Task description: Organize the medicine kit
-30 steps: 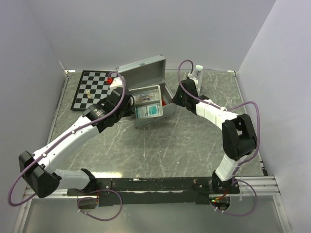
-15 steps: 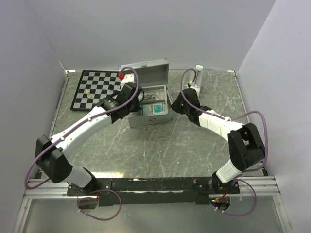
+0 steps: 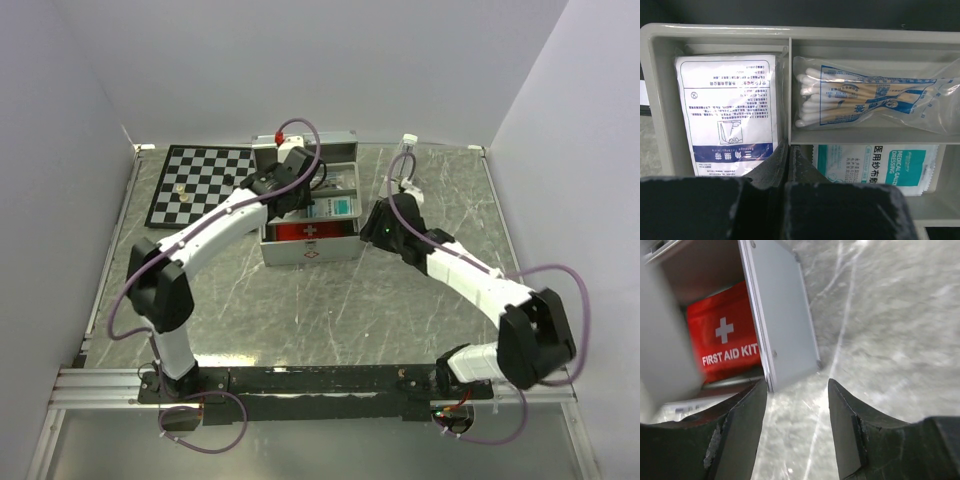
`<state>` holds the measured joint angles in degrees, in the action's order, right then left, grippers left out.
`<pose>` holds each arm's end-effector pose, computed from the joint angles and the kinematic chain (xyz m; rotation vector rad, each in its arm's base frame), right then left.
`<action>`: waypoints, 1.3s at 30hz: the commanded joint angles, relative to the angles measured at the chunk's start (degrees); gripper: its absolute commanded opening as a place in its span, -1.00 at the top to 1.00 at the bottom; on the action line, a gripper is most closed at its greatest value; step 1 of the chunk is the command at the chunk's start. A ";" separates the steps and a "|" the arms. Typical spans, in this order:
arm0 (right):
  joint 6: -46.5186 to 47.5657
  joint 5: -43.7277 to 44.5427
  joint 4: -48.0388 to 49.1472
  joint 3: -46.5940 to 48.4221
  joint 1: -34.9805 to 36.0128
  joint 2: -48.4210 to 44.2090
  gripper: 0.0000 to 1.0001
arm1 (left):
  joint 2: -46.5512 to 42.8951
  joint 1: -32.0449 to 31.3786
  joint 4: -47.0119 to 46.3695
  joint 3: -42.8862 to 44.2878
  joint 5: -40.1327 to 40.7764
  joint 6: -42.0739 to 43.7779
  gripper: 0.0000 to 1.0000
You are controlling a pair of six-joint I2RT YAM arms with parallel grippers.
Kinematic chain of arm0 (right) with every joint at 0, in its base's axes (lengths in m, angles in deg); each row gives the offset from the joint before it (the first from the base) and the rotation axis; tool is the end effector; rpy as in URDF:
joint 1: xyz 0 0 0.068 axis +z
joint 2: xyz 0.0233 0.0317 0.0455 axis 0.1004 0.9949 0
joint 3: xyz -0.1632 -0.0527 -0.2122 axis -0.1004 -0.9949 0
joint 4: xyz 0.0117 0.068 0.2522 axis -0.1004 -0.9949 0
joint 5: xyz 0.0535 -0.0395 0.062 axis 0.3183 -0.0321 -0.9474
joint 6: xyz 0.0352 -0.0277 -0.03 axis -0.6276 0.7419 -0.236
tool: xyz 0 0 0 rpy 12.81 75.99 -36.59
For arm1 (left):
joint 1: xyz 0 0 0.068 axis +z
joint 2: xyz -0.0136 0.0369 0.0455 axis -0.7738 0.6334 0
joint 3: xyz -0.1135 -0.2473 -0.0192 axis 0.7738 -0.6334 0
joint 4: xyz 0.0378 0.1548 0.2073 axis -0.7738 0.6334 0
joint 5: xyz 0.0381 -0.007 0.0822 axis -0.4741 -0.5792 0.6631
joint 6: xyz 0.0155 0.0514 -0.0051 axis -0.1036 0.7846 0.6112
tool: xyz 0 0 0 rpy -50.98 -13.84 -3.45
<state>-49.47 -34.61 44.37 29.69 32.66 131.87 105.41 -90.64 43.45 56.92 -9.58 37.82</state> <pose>0.2671 0.1300 0.2452 0.3312 2.2652 0.4665 0.3157 -0.2442 0.3292 -0.1555 2.2417 -0.1963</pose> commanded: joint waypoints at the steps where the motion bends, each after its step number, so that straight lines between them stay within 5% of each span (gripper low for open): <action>1: 1.38 3.74 -6.60 -1.60 -0.09 -8.94 -0.20 | 3.09 0.13 4.20 5.95 3.16 -1.10 0.98; 16: 3.49 4.97 -10.20 -11.18 -0.18 -29.25 -0.20 | 8.89 -0.14 8.68 9.12 0.87 -0.84 0.98; 39: 2.70 2.95 -10.03 -13.21 -0.26 -31.19 -0.21 | 9.25 0.83 9.74 7.63 -6.60 -2.69 0.98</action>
<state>-46.67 -31.42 34.05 17.17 32.62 101.58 116.95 -89.64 54.45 64.94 -12.40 36.78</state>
